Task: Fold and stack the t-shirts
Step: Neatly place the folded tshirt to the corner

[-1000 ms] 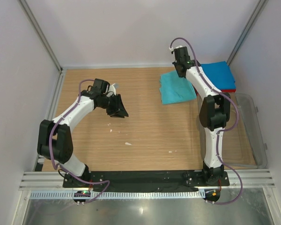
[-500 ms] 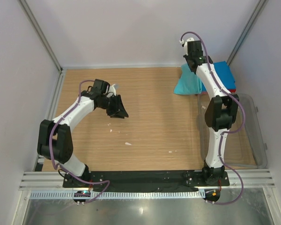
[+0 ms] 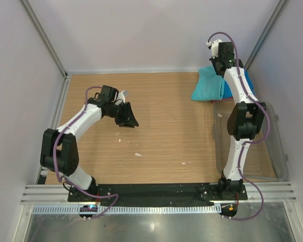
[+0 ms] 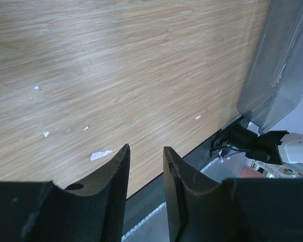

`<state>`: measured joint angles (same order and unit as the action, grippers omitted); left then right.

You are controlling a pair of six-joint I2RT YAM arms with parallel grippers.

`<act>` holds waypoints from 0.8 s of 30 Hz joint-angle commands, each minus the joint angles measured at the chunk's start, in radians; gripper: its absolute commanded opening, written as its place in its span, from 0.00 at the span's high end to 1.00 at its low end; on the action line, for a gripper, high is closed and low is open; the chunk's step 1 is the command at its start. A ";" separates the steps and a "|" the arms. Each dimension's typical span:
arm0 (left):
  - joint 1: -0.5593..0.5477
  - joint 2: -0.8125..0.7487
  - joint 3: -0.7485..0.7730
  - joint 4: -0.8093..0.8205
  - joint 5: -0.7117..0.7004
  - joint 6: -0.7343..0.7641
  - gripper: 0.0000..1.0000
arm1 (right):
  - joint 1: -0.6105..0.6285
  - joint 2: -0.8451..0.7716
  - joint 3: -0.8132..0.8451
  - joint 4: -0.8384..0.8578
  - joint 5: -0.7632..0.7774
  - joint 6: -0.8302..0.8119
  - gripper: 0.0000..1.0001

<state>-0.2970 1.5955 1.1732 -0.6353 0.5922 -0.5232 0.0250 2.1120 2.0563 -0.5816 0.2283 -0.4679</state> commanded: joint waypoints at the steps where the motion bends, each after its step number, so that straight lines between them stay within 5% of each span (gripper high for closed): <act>1: -0.007 -0.023 -0.010 0.028 0.035 -0.008 0.66 | -0.011 -0.098 0.086 -0.006 -0.067 -0.029 0.99; 24: -0.011 -0.065 -0.024 0.063 0.058 -0.028 0.66 | -0.069 -0.061 0.173 -0.035 -0.058 -0.084 0.99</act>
<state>-0.3058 1.5810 1.1534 -0.6083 0.6144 -0.5430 -0.0338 2.1086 2.2013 -0.6632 0.1593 -0.5293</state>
